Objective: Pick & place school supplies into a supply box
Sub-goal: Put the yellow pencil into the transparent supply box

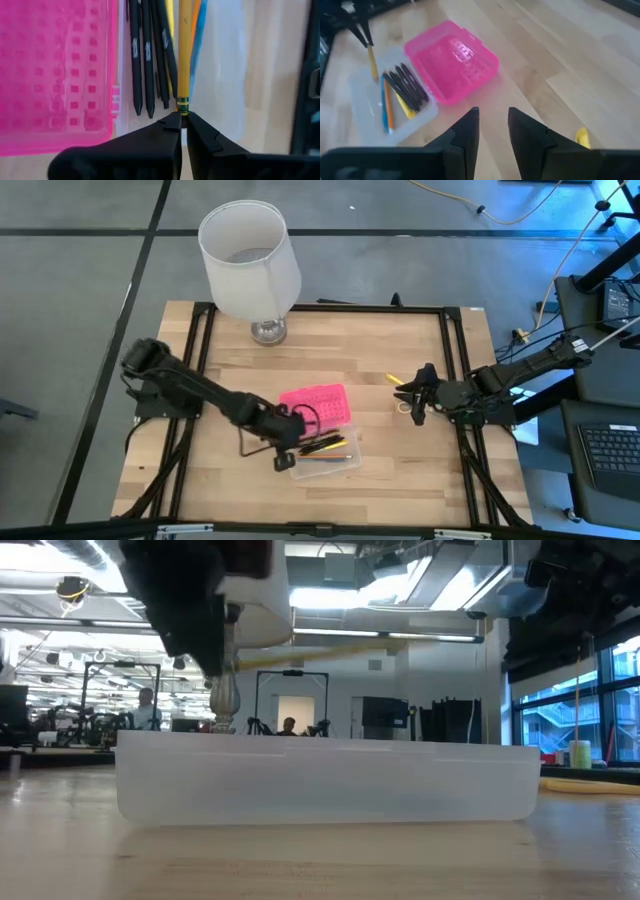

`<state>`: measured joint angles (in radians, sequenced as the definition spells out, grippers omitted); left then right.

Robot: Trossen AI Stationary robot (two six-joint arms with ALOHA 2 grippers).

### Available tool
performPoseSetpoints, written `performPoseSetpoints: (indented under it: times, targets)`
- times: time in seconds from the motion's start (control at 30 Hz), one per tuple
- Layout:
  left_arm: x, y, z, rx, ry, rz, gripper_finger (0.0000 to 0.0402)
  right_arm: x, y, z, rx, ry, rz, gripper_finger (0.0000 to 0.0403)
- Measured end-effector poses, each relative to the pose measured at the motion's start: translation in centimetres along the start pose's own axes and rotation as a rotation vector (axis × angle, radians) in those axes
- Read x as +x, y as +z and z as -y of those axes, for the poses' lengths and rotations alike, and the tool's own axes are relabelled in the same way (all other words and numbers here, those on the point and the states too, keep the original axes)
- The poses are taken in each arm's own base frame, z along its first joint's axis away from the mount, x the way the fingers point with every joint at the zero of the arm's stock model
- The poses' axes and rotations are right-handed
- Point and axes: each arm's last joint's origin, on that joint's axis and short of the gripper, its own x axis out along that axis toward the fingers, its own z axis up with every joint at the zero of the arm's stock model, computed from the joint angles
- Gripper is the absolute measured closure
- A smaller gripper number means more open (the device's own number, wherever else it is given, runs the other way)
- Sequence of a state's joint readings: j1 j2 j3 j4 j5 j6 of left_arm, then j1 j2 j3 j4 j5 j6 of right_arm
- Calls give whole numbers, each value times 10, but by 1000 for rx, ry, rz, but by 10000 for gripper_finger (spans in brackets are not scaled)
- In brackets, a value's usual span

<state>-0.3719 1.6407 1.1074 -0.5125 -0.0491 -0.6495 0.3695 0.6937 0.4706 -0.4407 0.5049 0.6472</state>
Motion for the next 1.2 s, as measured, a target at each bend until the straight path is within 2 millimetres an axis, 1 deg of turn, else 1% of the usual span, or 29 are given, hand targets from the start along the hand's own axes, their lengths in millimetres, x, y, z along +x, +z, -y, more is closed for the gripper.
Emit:
performPoseSetpoints:
  times: [0.1, 0.23, 0.4, 0.47, 0.53, 0.8, 1.03, 1.2]
  targets:
    - [15, 11, 6, -14, 32, -93, 398, 0, -3, 2, -17, -17, -25, 295]
    - [35, 22, 16, -42, 44, -127, 398, 0, -6, 5, -35, -41, -56, 295]
    - [56, 27, 20, -115, 39, -173, 398, 0, -6, 5, -36, -42, -57, 295]
    - [61, 26, 20, -137, 42, -191, 398, 0, -6, 5, -36, -41, -57, 295]
    - [63, 25, 21, -156, 45, -196, 398, 0, -6, 5, -36, -41, -57, 295]
    - [63, 17, 30, -156, 48, -205, 398, 0, -6, 5, -42, -42, -57, 295]
    - [61, 7, 35, -210, 54, -270, 398, 0, -6, 5, -43, -42, -57, 295]
    - [61, 4, 38, -211, 53, -277, 398, 0, -6, 5, -43, -42, -57, 295]
